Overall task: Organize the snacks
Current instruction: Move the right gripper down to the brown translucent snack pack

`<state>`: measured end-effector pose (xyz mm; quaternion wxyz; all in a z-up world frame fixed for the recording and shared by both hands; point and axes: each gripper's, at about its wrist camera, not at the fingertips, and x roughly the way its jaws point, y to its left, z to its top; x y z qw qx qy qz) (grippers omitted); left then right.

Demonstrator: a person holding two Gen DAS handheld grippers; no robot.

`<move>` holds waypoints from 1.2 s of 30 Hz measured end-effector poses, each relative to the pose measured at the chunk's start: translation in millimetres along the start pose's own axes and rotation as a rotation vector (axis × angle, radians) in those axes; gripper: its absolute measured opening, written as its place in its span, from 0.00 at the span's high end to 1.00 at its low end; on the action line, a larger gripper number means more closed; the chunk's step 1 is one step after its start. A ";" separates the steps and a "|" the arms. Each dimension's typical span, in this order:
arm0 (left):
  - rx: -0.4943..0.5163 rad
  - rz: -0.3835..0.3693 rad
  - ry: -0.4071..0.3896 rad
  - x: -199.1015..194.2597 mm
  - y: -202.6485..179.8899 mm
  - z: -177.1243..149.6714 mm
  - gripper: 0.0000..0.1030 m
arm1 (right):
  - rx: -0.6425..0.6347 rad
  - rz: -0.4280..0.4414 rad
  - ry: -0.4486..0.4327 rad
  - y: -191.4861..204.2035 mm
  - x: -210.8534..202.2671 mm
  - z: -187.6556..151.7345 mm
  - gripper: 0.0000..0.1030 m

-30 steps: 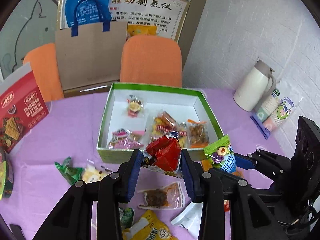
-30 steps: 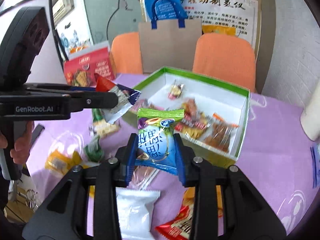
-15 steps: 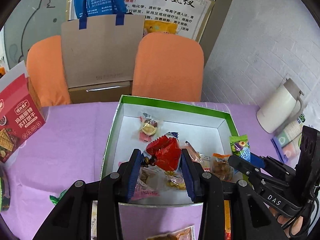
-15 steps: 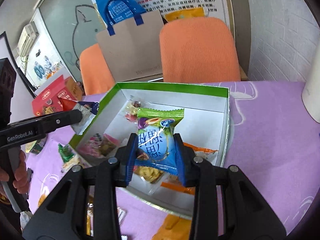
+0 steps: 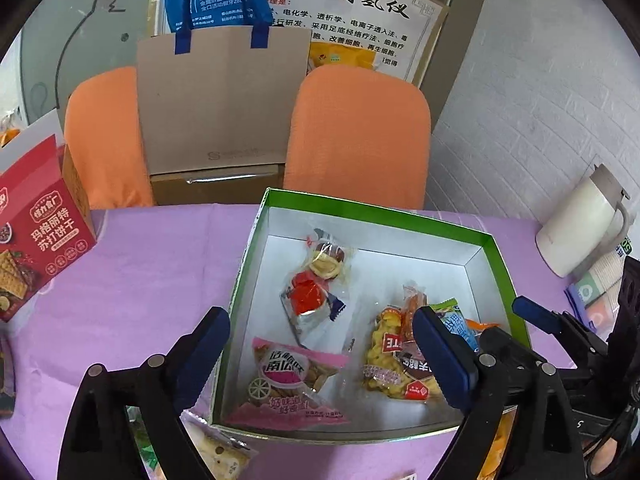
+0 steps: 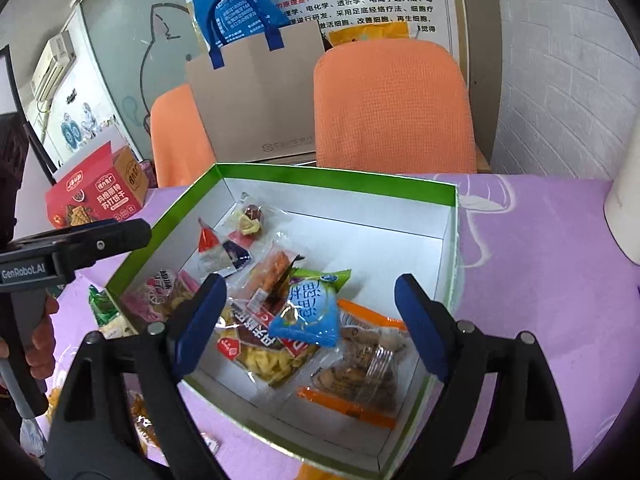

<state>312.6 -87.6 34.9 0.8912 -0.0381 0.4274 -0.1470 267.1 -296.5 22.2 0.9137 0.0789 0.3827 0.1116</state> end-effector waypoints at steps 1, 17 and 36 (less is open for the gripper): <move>-0.002 -0.003 -0.002 -4.0 0.6 -1.0 0.08 | 0.003 -0.003 -0.003 1.2 -4.8 0.3 0.16; 0.060 -0.089 -0.017 -136.4 13.2 -88.0 0.08 | -0.158 0.092 -0.027 80.3 -116.9 -56.7 0.12; 0.064 -0.002 0.072 -168.5 74.1 -175.0 0.08 | -0.402 0.119 0.197 147.7 -54.0 -124.7 0.36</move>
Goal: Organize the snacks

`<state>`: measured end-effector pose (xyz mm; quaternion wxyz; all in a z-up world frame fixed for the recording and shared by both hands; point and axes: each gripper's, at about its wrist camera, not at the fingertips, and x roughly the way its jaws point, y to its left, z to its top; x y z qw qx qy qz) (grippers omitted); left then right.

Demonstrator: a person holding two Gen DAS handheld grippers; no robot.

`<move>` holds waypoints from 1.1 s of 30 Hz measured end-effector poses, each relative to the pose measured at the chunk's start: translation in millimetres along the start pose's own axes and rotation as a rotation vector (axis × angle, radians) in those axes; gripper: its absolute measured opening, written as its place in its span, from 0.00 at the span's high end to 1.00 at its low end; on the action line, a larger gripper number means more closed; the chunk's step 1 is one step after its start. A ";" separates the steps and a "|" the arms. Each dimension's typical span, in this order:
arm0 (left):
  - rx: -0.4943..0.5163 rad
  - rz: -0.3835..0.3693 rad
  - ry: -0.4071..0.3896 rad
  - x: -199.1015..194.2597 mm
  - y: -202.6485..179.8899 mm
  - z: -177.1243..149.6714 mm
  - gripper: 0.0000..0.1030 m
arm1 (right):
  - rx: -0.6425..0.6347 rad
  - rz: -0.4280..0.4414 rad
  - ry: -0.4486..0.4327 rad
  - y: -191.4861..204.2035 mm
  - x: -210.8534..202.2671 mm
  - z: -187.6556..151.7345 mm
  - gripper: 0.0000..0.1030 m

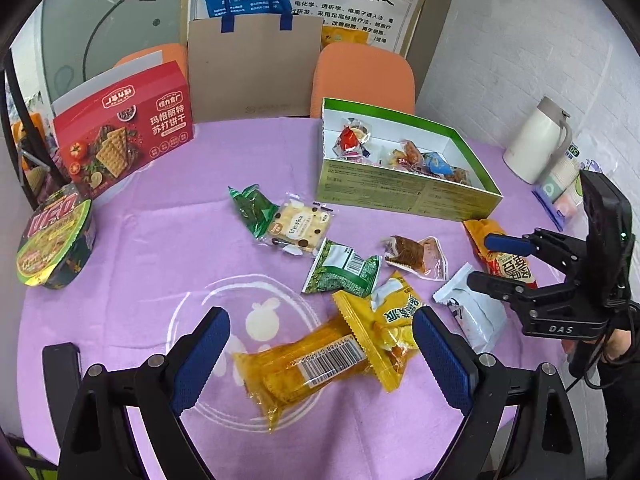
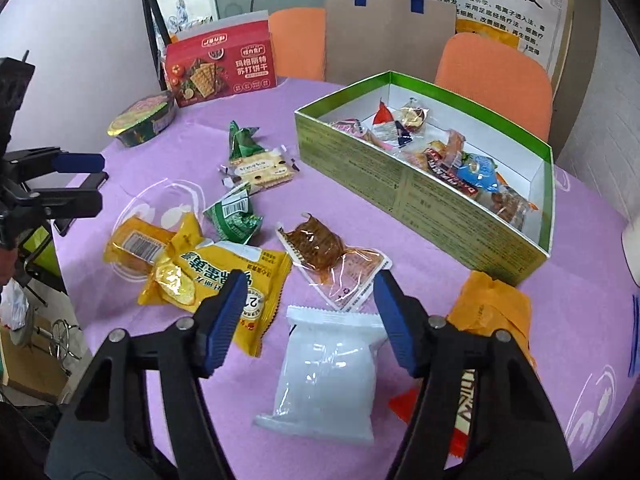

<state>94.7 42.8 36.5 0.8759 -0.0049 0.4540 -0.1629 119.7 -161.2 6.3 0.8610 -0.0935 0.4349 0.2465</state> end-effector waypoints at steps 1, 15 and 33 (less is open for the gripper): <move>0.000 0.002 0.002 0.3 1.6 -1.7 0.08 | -0.032 -0.008 0.003 2.9 6.3 1.6 0.36; 0.011 -0.024 0.018 17.1 6.1 5.8 0.08 | 0.214 0.059 0.102 -44.8 69.0 18.1 0.57; -0.046 -0.168 0.117 119.7 -61.2 67.5 0.16 | 0.253 0.105 0.055 -80.3 51.2 -10.9 0.53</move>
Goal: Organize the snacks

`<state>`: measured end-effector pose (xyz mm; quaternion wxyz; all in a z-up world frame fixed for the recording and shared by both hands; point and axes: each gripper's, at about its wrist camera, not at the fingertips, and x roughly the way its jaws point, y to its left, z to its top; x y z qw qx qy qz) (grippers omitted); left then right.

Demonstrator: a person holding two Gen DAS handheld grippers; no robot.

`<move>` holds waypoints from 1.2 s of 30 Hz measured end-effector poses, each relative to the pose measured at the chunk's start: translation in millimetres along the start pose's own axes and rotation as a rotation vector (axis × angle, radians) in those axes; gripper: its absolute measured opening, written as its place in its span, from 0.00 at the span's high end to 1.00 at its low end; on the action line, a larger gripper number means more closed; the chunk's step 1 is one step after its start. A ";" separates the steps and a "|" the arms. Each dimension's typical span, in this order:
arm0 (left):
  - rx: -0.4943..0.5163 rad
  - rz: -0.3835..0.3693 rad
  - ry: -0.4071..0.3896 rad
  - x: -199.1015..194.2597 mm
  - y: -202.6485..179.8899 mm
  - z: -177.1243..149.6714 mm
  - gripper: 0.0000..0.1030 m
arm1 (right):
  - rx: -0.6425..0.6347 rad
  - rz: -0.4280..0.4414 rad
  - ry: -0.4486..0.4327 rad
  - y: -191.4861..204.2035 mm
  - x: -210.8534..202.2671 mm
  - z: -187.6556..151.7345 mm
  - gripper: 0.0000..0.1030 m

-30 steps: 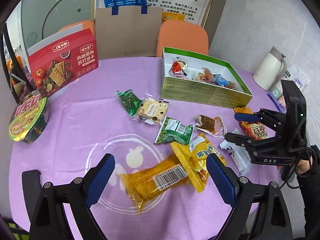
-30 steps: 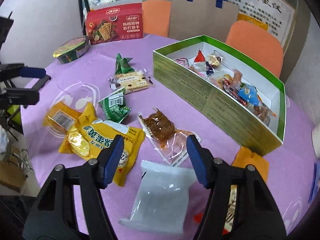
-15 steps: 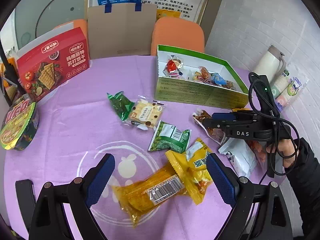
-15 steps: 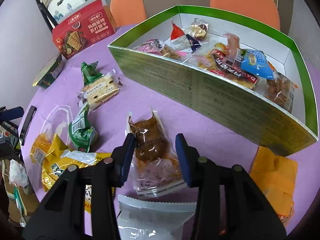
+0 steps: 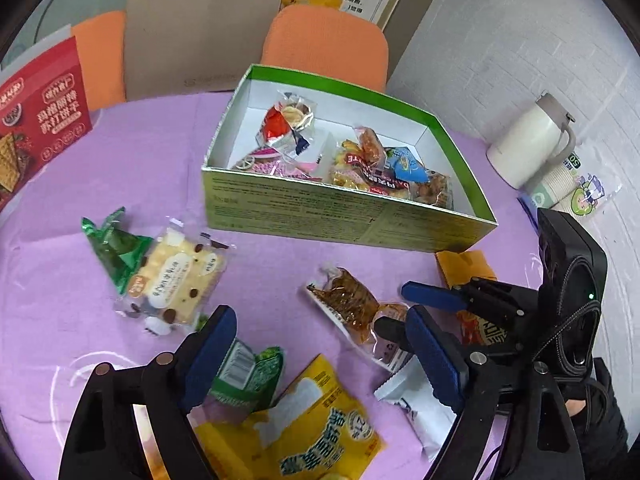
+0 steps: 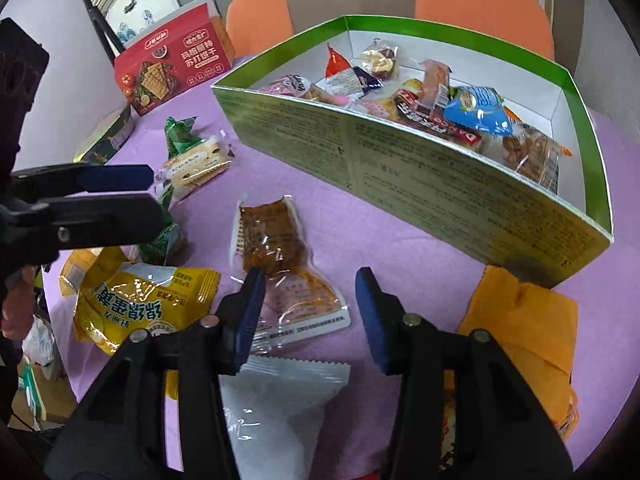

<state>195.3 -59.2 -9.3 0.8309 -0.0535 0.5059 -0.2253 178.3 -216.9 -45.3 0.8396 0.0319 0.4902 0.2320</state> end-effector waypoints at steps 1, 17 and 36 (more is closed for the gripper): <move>-0.019 -0.032 0.010 6.4 -0.2 2.6 0.18 | 0.028 0.020 -0.014 -5.8 -1.8 -0.5 0.53; -0.151 -0.063 0.105 53.2 9.0 7.7 0.50 | -0.019 0.088 -0.106 6.3 -13.5 -1.5 0.53; -0.100 -0.073 0.097 49.4 -8.2 -0.4 0.65 | -0.148 -0.010 -0.041 39.6 7.9 2.8 0.63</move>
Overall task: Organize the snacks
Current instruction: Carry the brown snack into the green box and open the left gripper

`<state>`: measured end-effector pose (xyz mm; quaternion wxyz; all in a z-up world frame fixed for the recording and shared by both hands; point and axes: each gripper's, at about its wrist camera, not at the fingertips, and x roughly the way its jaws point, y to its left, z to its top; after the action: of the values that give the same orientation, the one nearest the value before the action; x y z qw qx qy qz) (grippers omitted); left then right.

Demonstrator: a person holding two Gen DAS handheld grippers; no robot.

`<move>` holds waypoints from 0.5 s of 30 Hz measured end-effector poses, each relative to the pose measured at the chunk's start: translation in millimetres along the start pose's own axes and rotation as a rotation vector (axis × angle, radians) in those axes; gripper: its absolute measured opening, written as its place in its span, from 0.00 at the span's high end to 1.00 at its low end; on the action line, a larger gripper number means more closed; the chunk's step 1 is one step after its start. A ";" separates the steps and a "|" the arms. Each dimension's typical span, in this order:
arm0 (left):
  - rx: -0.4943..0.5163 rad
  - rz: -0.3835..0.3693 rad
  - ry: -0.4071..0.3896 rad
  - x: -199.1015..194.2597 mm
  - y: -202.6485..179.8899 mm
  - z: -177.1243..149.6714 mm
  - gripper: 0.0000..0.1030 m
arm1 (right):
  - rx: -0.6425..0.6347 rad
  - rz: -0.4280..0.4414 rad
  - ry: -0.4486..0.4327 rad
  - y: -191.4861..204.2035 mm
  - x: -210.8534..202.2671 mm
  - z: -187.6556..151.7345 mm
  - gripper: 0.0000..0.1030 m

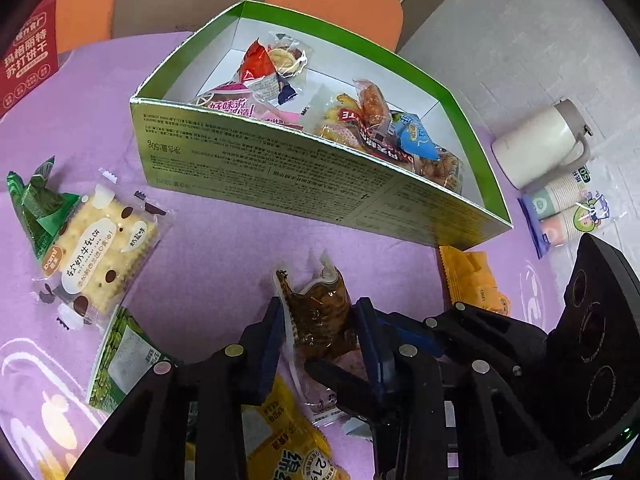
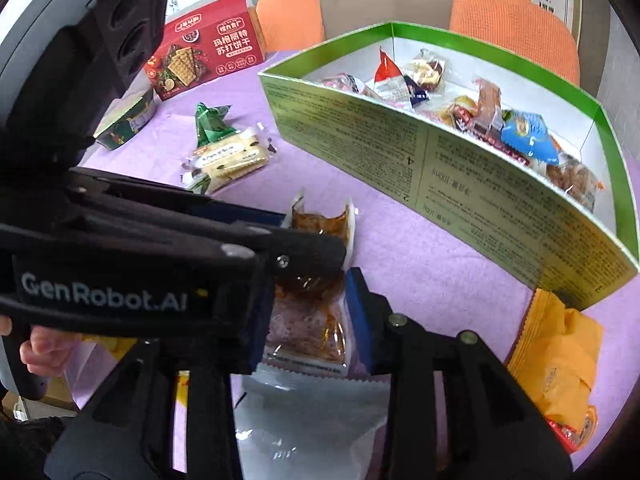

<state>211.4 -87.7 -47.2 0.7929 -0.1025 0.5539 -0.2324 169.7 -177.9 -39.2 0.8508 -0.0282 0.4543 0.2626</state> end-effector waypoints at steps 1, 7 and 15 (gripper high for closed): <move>0.011 0.000 -0.011 -5.8 -3.2 0.2 0.65 | 0.000 -0.002 -0.013 0.9 -5.3 1.6 0.64; 0.091 0.012 -0.127 -56.4 -27.7 20.4 0.65 | -0.030 -0.033 -0.132 5.3 -46.0 33.5 0.64; 0.096 -0.002 -0.225 -85.2 -33.8 82.6 0.66 | 0.003 -0.065 -0.228 -16.3 -50.0 88.9 0.64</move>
<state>255.5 -83.9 68.0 0.8537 -0.0906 0.4496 -0.2465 222.4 -187.5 49.2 0.9051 -0.0115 0.3540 0.2354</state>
